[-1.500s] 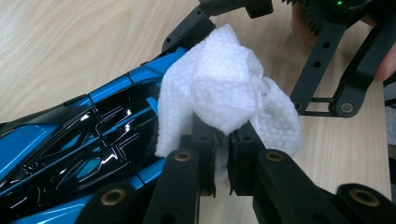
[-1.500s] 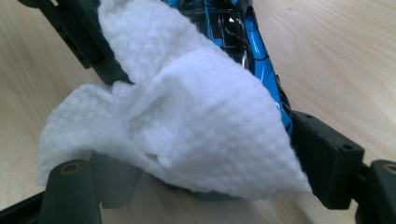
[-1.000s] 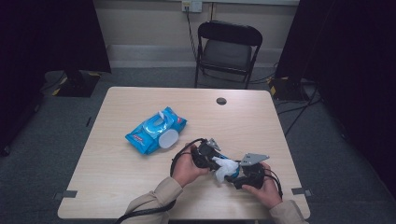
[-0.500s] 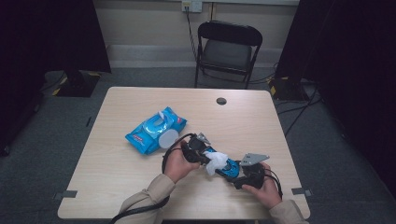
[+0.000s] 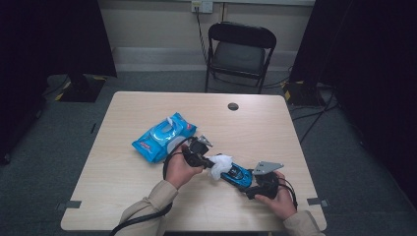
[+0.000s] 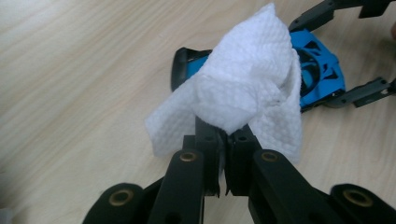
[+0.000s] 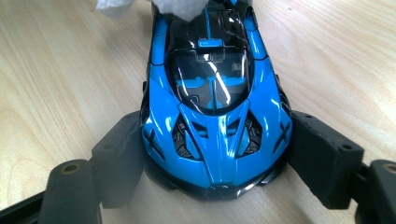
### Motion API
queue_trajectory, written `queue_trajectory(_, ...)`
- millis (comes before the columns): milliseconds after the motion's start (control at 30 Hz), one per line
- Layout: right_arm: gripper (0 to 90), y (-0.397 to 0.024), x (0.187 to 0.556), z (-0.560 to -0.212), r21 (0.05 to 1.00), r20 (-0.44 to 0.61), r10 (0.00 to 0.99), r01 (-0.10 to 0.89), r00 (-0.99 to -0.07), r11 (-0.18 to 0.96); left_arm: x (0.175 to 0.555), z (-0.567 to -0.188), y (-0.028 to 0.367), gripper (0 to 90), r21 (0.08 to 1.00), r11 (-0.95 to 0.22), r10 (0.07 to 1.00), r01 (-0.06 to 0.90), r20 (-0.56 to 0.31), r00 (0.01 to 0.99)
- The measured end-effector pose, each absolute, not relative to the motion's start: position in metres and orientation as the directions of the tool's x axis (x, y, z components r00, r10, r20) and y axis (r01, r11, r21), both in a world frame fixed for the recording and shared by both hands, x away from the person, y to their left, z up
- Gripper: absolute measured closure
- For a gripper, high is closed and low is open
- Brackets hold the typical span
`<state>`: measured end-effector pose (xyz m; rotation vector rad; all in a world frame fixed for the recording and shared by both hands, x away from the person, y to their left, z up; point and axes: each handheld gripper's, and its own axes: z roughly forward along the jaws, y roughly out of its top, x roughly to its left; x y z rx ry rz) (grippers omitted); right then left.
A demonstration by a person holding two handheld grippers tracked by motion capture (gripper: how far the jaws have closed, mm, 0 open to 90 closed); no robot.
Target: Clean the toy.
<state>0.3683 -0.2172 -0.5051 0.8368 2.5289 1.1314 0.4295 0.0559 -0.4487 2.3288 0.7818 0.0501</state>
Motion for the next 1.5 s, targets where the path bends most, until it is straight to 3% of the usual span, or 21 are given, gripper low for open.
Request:
queue_trajectory(167,23.6,-0.217,0.368,-0.505,0.744,0.009,0.594,0.402,-0.805,0.534,0.428,-0.451,0.058,80.5,0.62,-0.582,0.537,0.526,-0.192,0.821)
queue_trajectory(333,23.6,-0.217,0.368,-0.505,0.744,0.009,0.594,0.402,-0.805,0.534,0.426,-0.448,0.055,63.5,0.664,-0.548,0.523,0.508,-0.202,0.828)
queue_trajectory(400,23.6,-0.217,0.368,-0.505,0.744,0.008,0.594,0.402,-0.805,0.534,0.425,-0.444,0.053,62.2,0.677,-0.539,0.503,0.501,-0.219,0.836)
queue_trajectory(500,23.6,-0.217,0.368,-0.505,0.744,0.009,0.594,0.402,-0.805,0.534,0.425,-0.441,0.049,52.7,0.707,-0.514,0.496,0.486,-0.217,0.841)
queue_trajectory(633,23.6,-0.217,0.368,-0.505,0.744,0.009,0.594,0.402,-0.805,0.534,0.425,-0.444,0.038,51.8,0.717,-0.524,0.466,0.46,-0.21,0.859)
queue_trajectory(767,23.6,-0.217,0.368,-0.505,0.744,0.009,0.593,0.402,-0.805,0.534,0.425,-0.453,0.026,58.3,0.707,-0.555,0.448,0.439,-0.191,0.873)
queue_trajectory(1067,23.6,-0.217,0.368,-0.505,0.744,0.008,0.594,0.402,-0.805,0.534,0.425,-0.459,0.015,83.7,0.663,-0.608,0.465,0.437,-0.149,0.873)
queue_trajectory(1500,23.6,-0.217,0.368,-0.505,0.744,0.009,0.594,0.402,-0.805,0.534,0.43,-0.448,0.037,85.8,0.633,-0.598,0.53,0.491,-0.146,0.835)
